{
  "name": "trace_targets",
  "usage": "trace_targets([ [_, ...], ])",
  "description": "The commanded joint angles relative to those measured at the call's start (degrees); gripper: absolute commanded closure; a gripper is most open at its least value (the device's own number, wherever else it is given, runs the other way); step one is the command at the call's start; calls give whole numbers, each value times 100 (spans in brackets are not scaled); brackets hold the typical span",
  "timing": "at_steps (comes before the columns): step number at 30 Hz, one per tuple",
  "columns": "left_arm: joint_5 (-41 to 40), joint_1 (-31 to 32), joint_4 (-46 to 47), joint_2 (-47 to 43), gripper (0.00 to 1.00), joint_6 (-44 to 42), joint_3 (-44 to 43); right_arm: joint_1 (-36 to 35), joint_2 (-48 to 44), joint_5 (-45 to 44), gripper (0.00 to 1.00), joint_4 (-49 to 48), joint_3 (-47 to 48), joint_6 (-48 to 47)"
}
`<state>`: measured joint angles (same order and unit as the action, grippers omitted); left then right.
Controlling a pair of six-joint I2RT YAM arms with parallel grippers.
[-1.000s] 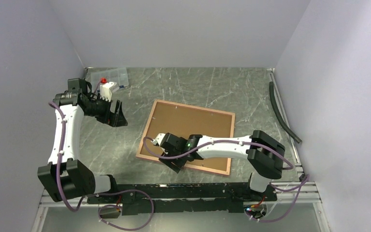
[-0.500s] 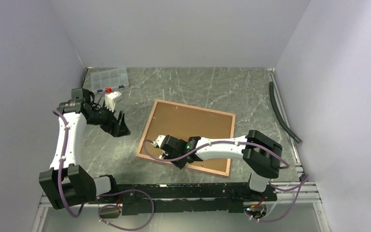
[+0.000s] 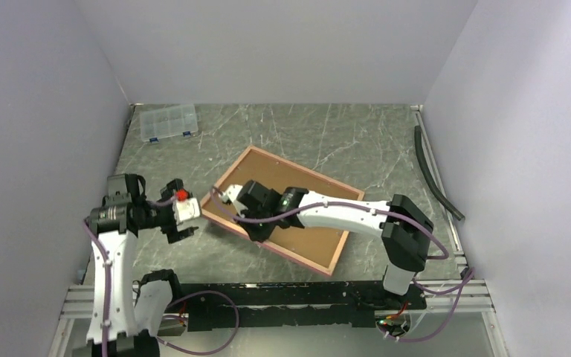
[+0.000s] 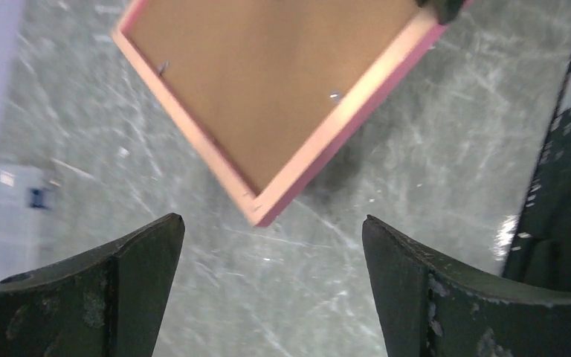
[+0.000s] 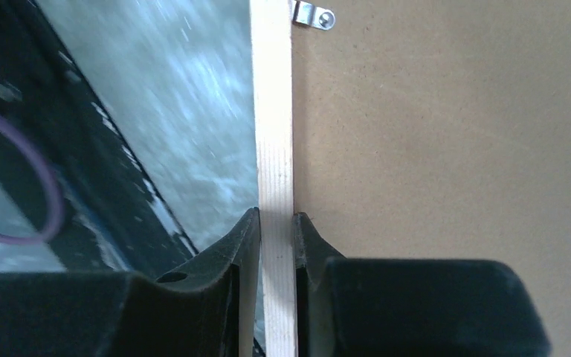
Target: Put the photo into the frame
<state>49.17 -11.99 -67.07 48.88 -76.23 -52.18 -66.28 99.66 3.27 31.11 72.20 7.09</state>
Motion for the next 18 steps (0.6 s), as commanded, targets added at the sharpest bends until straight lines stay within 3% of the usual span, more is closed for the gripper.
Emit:
trace_targets([
  [1, 512, -5, -74, -709, 5, -2530, 336, 311, -235, 879, 100, 84, 1135, 65],
  [8, 1126, -5, 572, -1088, 5, -4289, 672, 616, 21, 1759, 100, 669, 2253, 235],
  [11, 1149, 26, 317, -863, 5, -5093, 534, 712, 73, 2100, 100, 703, 2473, 342],
  [18, 1199, 317, 741, -356, 13, -5111, 279, 746, 347, 2363, 100, 1073, 3182, 406],
])
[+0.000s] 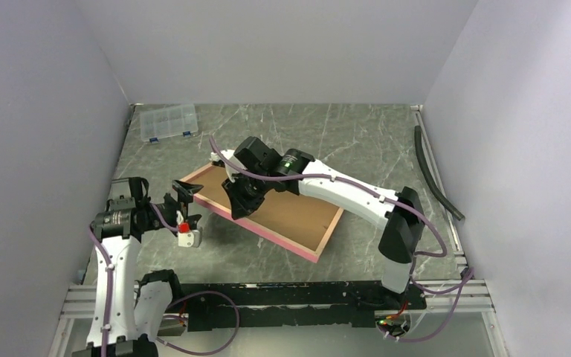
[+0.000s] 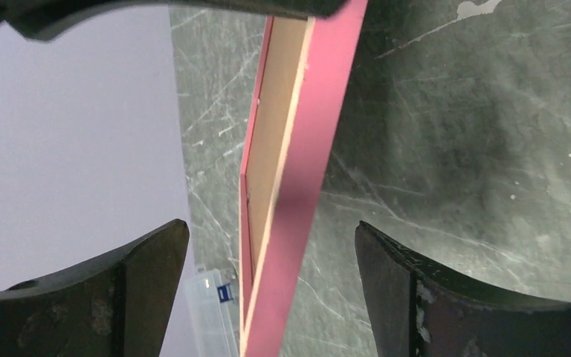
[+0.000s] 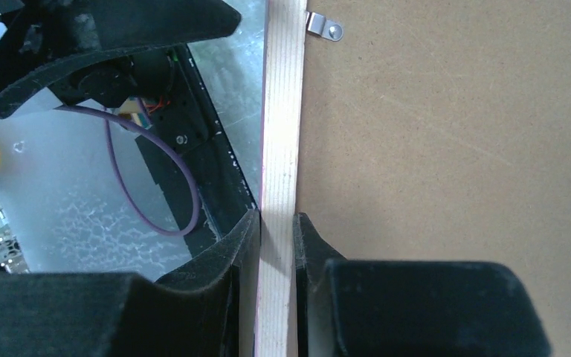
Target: Put the photo into the frame
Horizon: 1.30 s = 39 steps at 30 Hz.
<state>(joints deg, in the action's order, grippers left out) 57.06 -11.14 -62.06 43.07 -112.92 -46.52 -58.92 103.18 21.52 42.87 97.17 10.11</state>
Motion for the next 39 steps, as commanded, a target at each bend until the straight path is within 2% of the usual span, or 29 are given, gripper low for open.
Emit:
trace_targets([
  [1, 302, 362, 227, 340, 17, -1439, -365, 17, 33, 557, 100, -47, 794, 112],
  [7, -384, 1264, 448, 703, 40, -768, -812, 110, 193, 588, 100, 135, 1216, 154],
  [13, -766, 1559, 373, 1020, 68, -521, -1111, 262, 162, 684, 100, 134, 1304, 200],
  [15, -834, 1622, 476, 1043, 81, -384, -1110, 340, 115, 618, 90, 172, 1325, 146],
  [17, -849, 1691, 601, 1072, 88, -121, -1146, 422, 25, 560, 74, 161, 1279, 89],
  [20, -890, 1750, 809, 1171, 92, 250, -1264, 465, -128, 213, 43, 300, 1276, -184],
  [22, -872, 1768, 909, 1245, 93, 524, -1395, 465, -214, -50, 29, 638, 1391, -531],
  [25, -785, 1777, 1053, 1390, 94, 1067, -1648, 461, -368, -242, 15, 1003, 1422, -1121],
  [28, -725, 1782, 1021, 1511, 95, 1362, -1880, 341, -558, -901, 10, 1266, 1274, -1706],
  [33, -669, 1782, 1119, 1511, 95, 1537, -1909, -53, -1126, -2080, 9, 765, 241, -2704],
  [39, -627, 1782, 1293, 1504, 95, 1745, -1916, -70, -1189, -2126, 9, 508, -24, -3149],
])
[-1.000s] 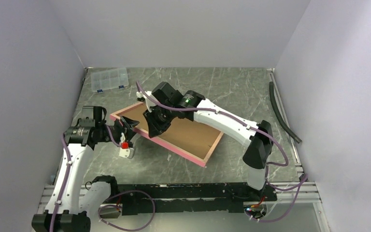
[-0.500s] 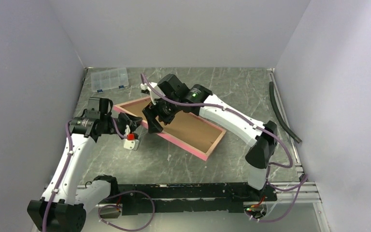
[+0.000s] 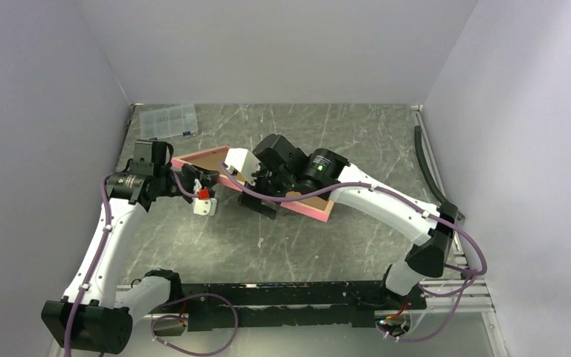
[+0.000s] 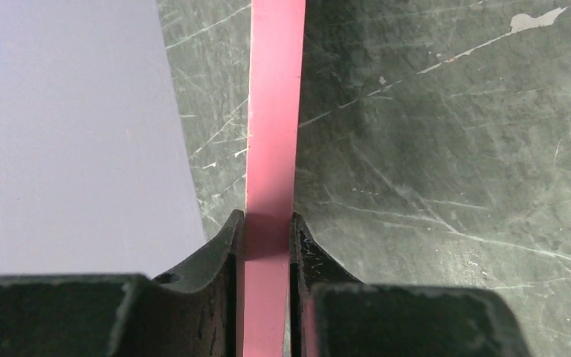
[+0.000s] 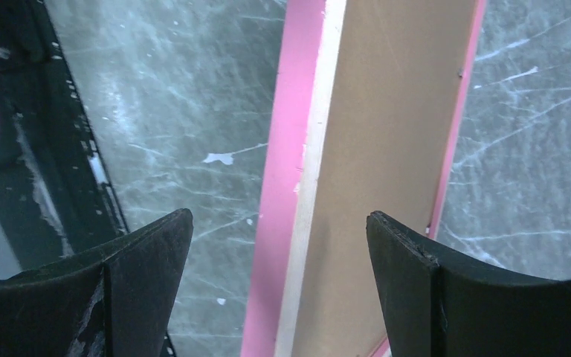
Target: Put the photo into the frame
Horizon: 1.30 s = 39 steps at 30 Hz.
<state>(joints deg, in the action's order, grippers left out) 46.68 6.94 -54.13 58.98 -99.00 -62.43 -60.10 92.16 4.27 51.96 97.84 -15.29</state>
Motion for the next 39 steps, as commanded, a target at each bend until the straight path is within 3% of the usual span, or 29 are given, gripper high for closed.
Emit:
trace_targets([
  [1, 399, -26, 492, -74, 95, 355, -344, 45, -47, -401, 10, -445, -103, -648],
  [6, 412, -25, 565, -110, 95, 459, -343, 29, 193, -793, 13, -800, -183, -772],
  [12, 406, -26, 716, -183, 95, 639, -328, -64, 458, -1249, 25, -1160, -235, -802],
  [15, 354, -26, 811, -215, 95, 744, -290, -111, 553, -1299, 37, -1184, -116, -739],
  [19, 278, -26, 1048, -285, 92, 1016, -254, -170, 584, -1700, 63, -1367, -24, -572],
  [22, 227, -33, 1342, -382, 67, 1476, -204, -165, 505, -1938, 84, -1556, 58, -444],
  [25, 109, -35, 1597, -468, 11, 2066, -212, -145, 377, -1990, 90, -1697, 150, -298],
  [26, 53, -47, 1673, -488, 6, 2344, -230, -127, 367, -1965, 90, -1684, 228, -238],
  [29, -44, -270, 1968, -457, 6, 3270, -361, 5, 458, -1692, 92, -1391, 714, 108],
  [34, 567, -1289, 2236, -355, 6, 4638, -753, 603, 659, -752, 93, -901, 1650, 1003],
  [39, 842, -2079, 1113, 418, 6, 5698, -1702, 1734, 966, 220, 88, -540, 2394, 2141],
])
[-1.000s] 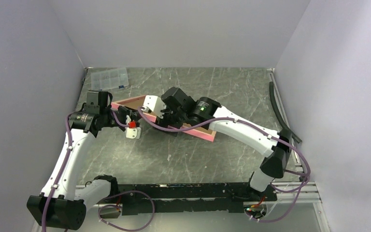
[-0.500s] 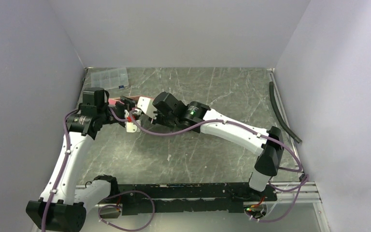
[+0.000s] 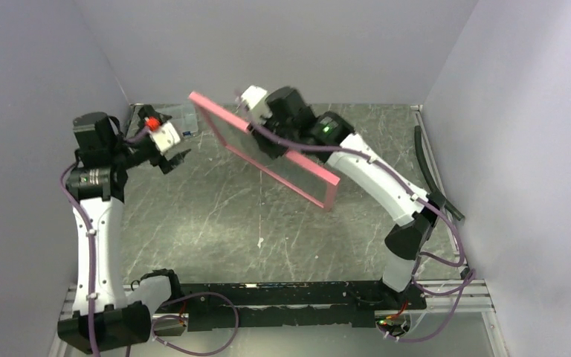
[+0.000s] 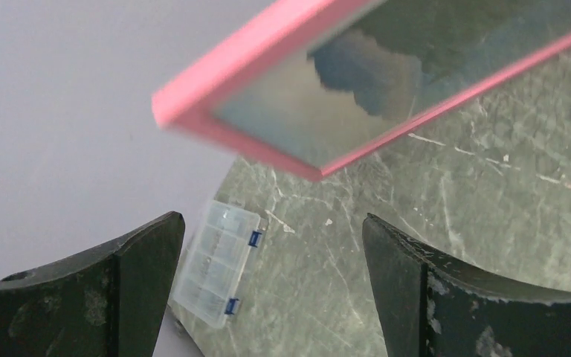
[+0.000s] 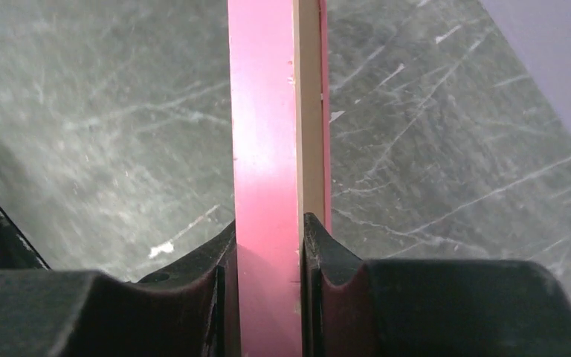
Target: Put the photo into the frame
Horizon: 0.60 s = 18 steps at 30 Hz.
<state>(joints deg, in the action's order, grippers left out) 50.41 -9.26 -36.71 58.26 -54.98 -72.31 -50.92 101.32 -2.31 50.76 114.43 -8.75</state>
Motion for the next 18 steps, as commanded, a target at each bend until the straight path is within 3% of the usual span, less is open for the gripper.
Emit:
trace_targets([
  [1, 489, -595, -890, 692, 6, 1453, -924, 1056, 93, 996, 88, -384, 742, 1728],
  [8, 458, -1085, -2666, 1892, 6, 1551, -1883, 2489, -136, 2198, 90, -984, -689, 2950],
  [12, 514, -1159, -2486, 1770, 6, 1639, -1493, 3051, -286, 2565, 90, -1241, -1315, 3258],
  [18, 479, -1158, -1924, 1638, 6, 1981, -960, 3405, -282, 2537, 90, -1141, -1533, 3296],
])
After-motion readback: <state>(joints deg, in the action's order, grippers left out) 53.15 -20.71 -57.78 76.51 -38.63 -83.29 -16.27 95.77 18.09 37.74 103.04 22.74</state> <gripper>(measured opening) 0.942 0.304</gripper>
